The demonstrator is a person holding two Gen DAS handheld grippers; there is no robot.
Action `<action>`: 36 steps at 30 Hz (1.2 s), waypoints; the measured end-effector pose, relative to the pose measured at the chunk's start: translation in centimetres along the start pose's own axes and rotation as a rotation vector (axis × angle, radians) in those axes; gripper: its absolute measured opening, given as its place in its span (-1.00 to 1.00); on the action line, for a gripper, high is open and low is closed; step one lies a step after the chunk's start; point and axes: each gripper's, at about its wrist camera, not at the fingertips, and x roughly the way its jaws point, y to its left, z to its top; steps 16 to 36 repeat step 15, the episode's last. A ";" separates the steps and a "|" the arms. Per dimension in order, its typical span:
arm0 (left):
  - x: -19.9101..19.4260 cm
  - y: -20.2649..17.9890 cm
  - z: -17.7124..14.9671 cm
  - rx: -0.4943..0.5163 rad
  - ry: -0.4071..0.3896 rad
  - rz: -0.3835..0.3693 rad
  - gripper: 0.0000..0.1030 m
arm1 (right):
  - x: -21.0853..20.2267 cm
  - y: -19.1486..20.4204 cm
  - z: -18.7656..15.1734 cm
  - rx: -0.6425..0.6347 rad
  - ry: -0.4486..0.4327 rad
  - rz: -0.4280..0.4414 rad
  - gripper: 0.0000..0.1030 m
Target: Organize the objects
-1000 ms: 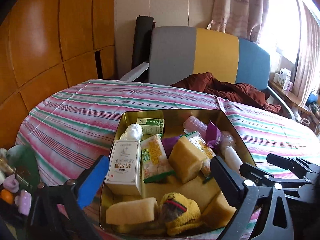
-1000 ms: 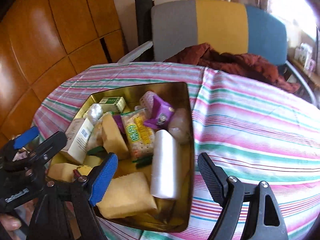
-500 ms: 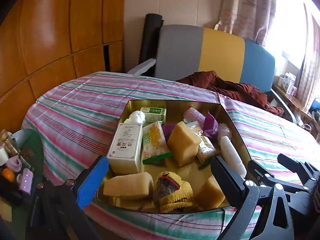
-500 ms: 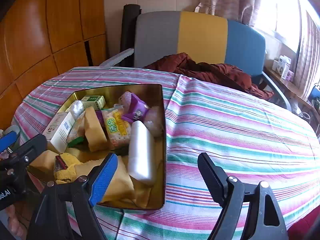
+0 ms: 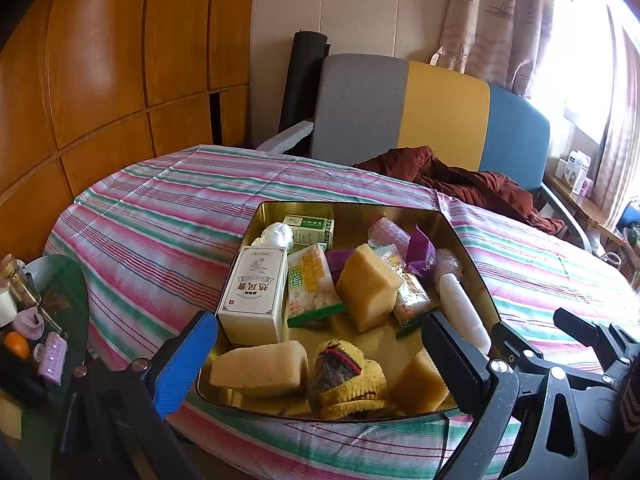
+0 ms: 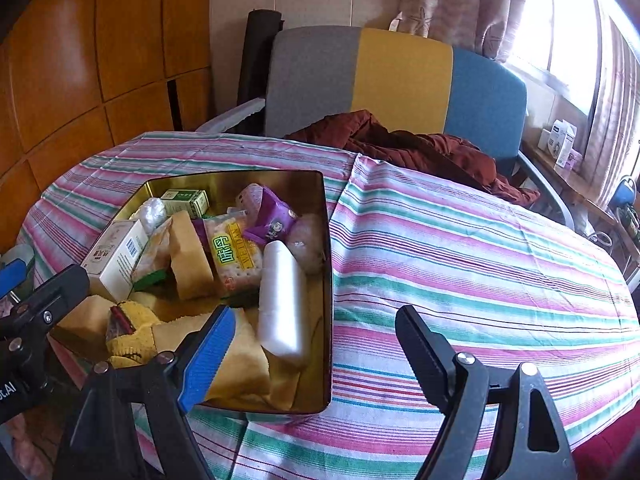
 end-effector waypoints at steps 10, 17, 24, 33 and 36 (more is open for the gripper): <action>0.2 0.0 -0.3 0.013 -0.002 0.014 0.99 | 0.2 0.3 -0.1 -0.010 0.004 0.002 0.63; 0.2 0.0 -0.3 0.014 -0.003 0.015 0.99 | 0.3 0.4 -0.1 -0.009 0.006 0.006 0.63; 0.2 0.0 -0.3 0.014 -0.003 0.015 0.99 | 0.3 0.4 -0.1 -0.009 0.006 0.006 0.63; 0.2 0.0 -0.3 0.014 -0.003 0.015 0.99 | 0.3 0.4 -0.1 -0.009 0.006 0.006 0.63; 0.2 0.0 -0.3 0.014 -0.003 0.015 0.99 | 0.3 0.4 -0.1 -0.009 0.006 0.006 0.63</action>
